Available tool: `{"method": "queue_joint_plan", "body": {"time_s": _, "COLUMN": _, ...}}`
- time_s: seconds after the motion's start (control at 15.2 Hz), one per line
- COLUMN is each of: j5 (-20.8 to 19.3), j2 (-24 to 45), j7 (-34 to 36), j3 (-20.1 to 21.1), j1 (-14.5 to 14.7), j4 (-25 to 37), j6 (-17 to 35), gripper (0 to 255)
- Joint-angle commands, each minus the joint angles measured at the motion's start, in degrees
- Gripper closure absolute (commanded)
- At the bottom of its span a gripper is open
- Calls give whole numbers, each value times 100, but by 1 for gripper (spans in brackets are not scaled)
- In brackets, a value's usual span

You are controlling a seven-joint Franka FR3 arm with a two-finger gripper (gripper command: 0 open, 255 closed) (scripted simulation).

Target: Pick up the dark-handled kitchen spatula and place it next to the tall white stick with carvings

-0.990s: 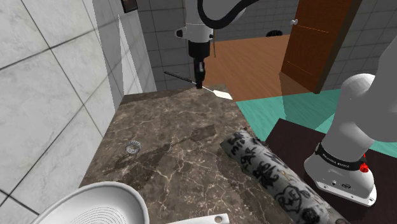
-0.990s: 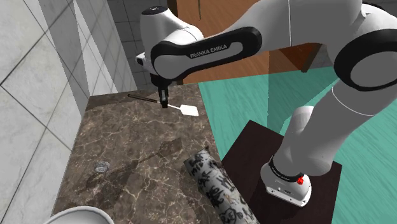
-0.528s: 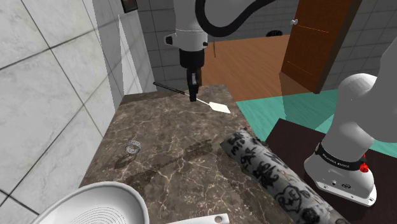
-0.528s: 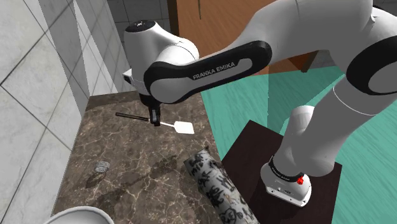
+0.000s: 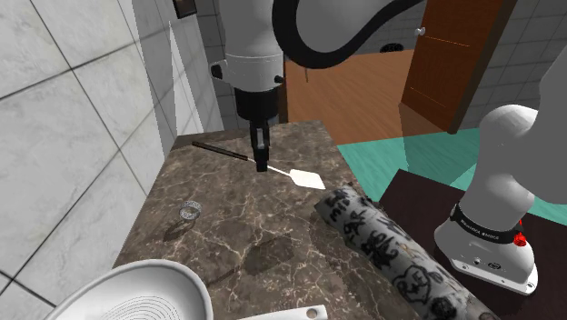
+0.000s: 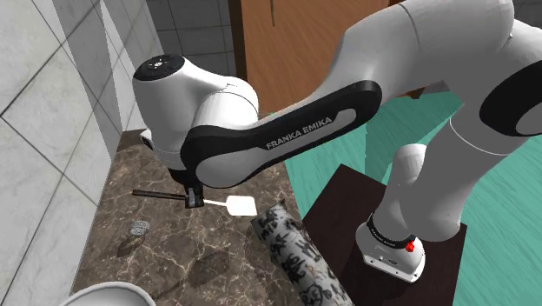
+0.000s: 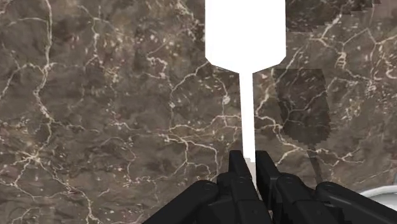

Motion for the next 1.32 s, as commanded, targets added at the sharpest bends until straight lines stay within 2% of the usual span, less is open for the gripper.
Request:
{"method": "queue_joint_plan", "body": {"time_s": 0.0, "j5": -35, "j2": 129, "j7": 303, "j3": 158, "j1": 121, "j4": 111, "j6": 21, "gripper": 255}}
{"method": "queue_joint_plan", "body": {"time_s": 0.66, "j5": -441, "j2": 1085, "j7": 1800, "j3": 842, "j1": 787, "j4": 1223, "j6": -181, "gripper": 255}}
{"method": "queue_joint_plan", "body": {"time_s": 1.25, "j5": -1097, "j2": 2426, "j7": 3061, "j3": 1190, "j1": 1644, "j4": 2923, "j6": -689, "gripper": 255}}
